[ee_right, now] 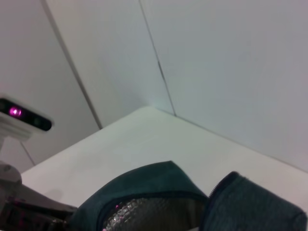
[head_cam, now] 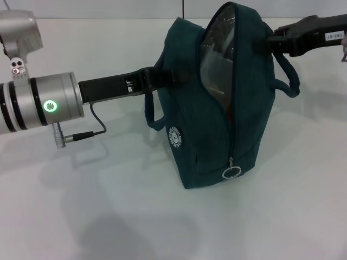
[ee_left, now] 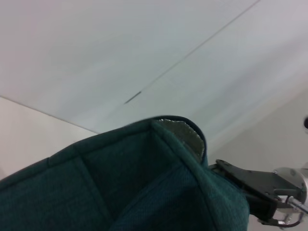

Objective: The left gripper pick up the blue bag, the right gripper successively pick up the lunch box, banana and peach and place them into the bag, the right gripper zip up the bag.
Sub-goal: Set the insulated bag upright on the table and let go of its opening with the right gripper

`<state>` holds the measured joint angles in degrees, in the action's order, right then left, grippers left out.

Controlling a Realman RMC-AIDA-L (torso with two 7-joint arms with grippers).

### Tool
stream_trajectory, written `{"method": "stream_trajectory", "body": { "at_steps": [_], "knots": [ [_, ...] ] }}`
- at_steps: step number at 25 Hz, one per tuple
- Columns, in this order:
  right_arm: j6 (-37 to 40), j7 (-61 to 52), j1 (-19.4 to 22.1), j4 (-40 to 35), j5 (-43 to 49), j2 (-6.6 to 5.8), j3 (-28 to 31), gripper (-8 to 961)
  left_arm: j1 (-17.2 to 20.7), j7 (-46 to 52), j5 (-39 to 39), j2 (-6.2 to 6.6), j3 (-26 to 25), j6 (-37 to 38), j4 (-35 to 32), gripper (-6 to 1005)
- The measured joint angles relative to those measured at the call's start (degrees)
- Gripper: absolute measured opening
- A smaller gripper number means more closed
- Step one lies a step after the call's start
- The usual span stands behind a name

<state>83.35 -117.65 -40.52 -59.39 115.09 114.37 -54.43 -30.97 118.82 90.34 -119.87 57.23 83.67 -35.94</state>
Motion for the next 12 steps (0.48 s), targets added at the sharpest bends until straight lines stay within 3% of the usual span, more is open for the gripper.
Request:
{"method": "stream_trajectory", "body": {
  "at_steps": [2, 7, 10, 12],
  "knots": [
    [0.27, 1.29, 0.93, 0.0, -1.17, -0.09, 1.24, 57, 0.2, 0.0, -0.04, 0.03, -0.03, -0.14, 0.0, 61],
    [0.74, 3.72, 2.47, -0.42, -4.14, -0.14, 1.49, 187, 1.0, -0.15, -0.45, 0.07, -0.1, -0.18, 0.0, 61],
    [1.63, 4.34, 3.23, -0.66, -4.92, -0.46, 1.59, 407, 1.78, -0.78, -1.4, 0.09, -0.1, -0.26, 0.01, 61],
    [1.9, 4.41, 3.45, -0.72, -5.01, -0.62, 1.64, 490, 2.29, -1.12, -2.08, 0.16, -0.11, -0.44, 0.24, 61]
  ]
}}
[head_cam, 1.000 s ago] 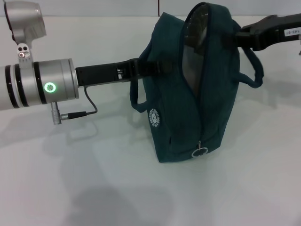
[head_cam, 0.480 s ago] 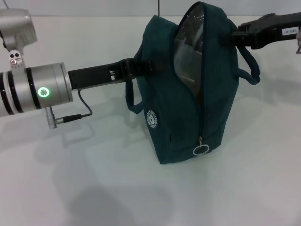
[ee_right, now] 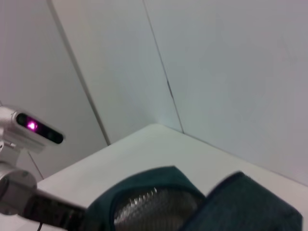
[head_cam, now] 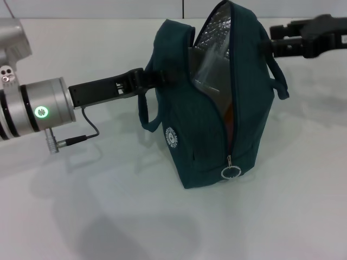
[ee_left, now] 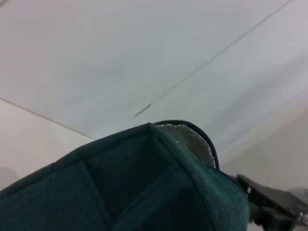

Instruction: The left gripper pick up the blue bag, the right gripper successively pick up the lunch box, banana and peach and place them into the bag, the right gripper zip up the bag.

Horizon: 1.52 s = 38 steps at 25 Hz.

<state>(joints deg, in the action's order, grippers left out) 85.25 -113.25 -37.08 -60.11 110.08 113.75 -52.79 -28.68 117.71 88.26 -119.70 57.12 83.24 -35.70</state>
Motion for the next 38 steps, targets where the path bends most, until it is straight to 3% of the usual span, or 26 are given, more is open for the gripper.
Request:
{"method": "stream_trajectory", "body": {
  "at_steps": [3, 8, 12, 21, 28, 33, 38],
  "knots": [
    [1.7, 2.44, 1.68, -0.17, -2.02, -0.41, 0.54, 615, 0.57, -0.26, -0.72, 0.1, 0.0, -0.28, 0.21, 61],
    [6.61, 10.14, 5.24, -0.8, -10.93, 0.1, 4.25, 705, 0.9, -0.66, -0.88, 0.06, 0.0, -0.37, 0.36, 61],
    [10.86, 15.07, 8.03, -0.75, -17.63, 0.08, 5.34, 722, 0.91, -0.78, -0.9, 0.04, 0.0, -0.37, 0.48, 61],
    [21.59, 23.61, 11.28, -0.02, -17.54, 0.9, 4.52, 756, 0.78, -0.81, -0.92, 0.0, 0.0, -0.37, 0.89, 61],
    [30.88, 32.9, 12.4, 8.2, -16.5, 1.42, 4.49, 754, 0.93, -0.82, -1.01, -0.09, 0.0, -0.36, 1.02, 61],
    [28.75, 34.81, 12.49, 12.64, -9.44, 1.38, 4.5, 752, 1.17, -0.81, -1.52, -0.06, 0.01, -0.35, 1.09, 61],
    [21.95, 36.78, 11.85, 17.46, -3.69, 1.44, 3.83, 749, 1.17, -0.81, -1.68, -0.02, 0.01, -0.35, 1.09, 61]
  ]
}}
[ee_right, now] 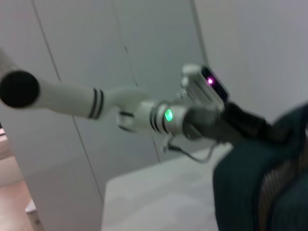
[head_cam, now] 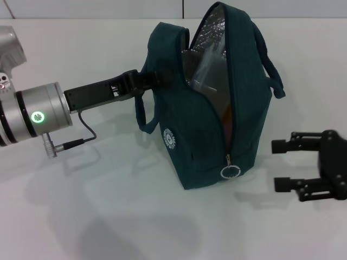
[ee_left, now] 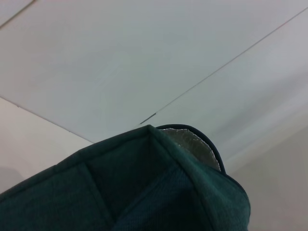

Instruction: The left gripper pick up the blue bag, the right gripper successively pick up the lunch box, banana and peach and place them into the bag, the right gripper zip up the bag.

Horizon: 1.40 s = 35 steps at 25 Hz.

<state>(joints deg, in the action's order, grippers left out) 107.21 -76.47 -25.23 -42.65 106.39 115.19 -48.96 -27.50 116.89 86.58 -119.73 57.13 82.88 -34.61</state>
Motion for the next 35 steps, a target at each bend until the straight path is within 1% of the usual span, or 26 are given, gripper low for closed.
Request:
{"method": "stream_trajectory", "body": {
  "at_steps": [2, 6, 9, 12, 15, 23, 28, 35],
  "knots": [
    [-2.55, 0.58, -0.17, 1.28, 0.44, 0.01, -1.5, 748, 0.0, 0.0, -0.02, 0.01, 0.0, 0.0, 0.0, 61],
    [-8.42, 1.12, -0.19, 2.48, 0.34, 0.13, -6.73, 747, 0.0, 0.0, -0.06, 0.09, 0.0, 0.0, -0.01, 61],
    [-10.58, 2.06, -0.82, 5.12, -0.13, 0.37, -8.74, 746, 0.0, 0.0, -0.09, 0.11, 0.0, 0.0, -0.02, 62],
    [-11.2, 4.8, -1.69, 8.76, -0.92, 0.59, -8.85, 746, 0.0, 0.0, -0.11, 0.12, 0.0, 0.0, -0.02, 62],
    [-11.62, 6.59, -1.93, 10.53, -1.93, 0.61, -8.85, 745, 0.08, 0.0, -0.11, 0.09, 0.0, 0.0, -0.02, 63],
    [-13.73, 7.04, -2.19, 11.79, -2.44, 0.68, -8.97, 742, 0.33, -0.06, -0.13, 0.04, -0.01, 0.0, 0.2, 64],
    [-14.85, 7.79, -3.48, 13.5, -2.44, 0.73, -9.42, 730, 0.12, -0.72, -0.63, 0.18, -0.01, -0.08, 1.45, 65],
    [-16.31, 8.46, -4.08, 14.12, -2.44, 0.93, -10.79, 714, 0.18, -0.79, -0.69, 0.2, -0.01, -0.1, 1.56, 66]
  ]
}}
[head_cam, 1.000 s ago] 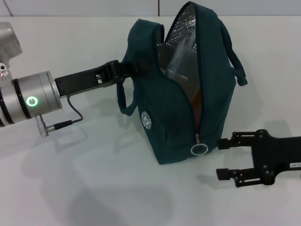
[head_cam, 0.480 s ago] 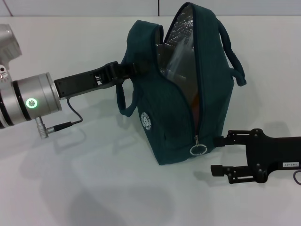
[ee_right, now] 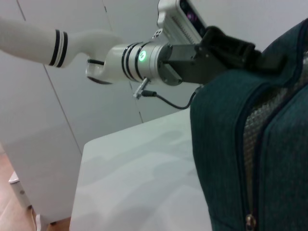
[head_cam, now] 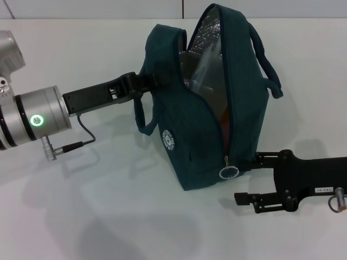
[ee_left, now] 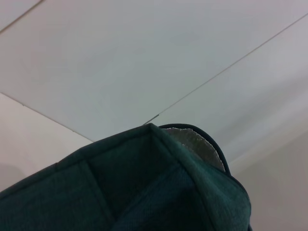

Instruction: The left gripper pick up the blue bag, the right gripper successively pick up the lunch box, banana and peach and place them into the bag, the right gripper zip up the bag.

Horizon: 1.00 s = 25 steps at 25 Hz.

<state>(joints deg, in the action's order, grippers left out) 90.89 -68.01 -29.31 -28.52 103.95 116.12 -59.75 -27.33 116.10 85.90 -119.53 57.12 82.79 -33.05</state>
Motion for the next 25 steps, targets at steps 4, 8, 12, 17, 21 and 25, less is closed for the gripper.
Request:
{"method": "stream_trajectory", "body": {
  "at_steps": [4, 8, 12, 17, 21, 25],
  "knots": [
    [-0.8, 0.15, -1.26, 1.58, -0.1, 0.06, -1.32, 705, 0.11, 0.0, -0.09, 0.0, 0.0, 0.03, 0.0, 67],
    [-2.14, 0.17, -1.76, 1.92, -1.22, 0.07, -3.77, 695, 0.15, 0.0, -0.09, 0.0, 0.0, 0.05, 0.0, 67],
    [-3.15, 0.53, -1.83, 1.9, -3.76, 0.08, -6.39, 686, 0.17, 0.0, -0.09, 0.0, 0.0, 0.08, 0.0, 68],
    [-3.77, 1.03, -1.94, 1.93, -5.45, 0.08, -7.68, 675, 0.18, 0.0, -0.09, 0.0, 0.0, 0.1, 0.0, 69],
    [-3.89, 1.09, -1.96, 1.92, -6.25, 0.07, -7.83, 665, 0.18, 0.0, -0.09, 0.0, 0.0, 0.1, 0.0, 69],
    [-3.94, 1.14, -1.98, 1.93, -6.45, 0.07, -7.84, 656, 0.17, 0.0, -0.09, 0.0, 0.0, 0.1, 0.0, 70]
  ]
}}
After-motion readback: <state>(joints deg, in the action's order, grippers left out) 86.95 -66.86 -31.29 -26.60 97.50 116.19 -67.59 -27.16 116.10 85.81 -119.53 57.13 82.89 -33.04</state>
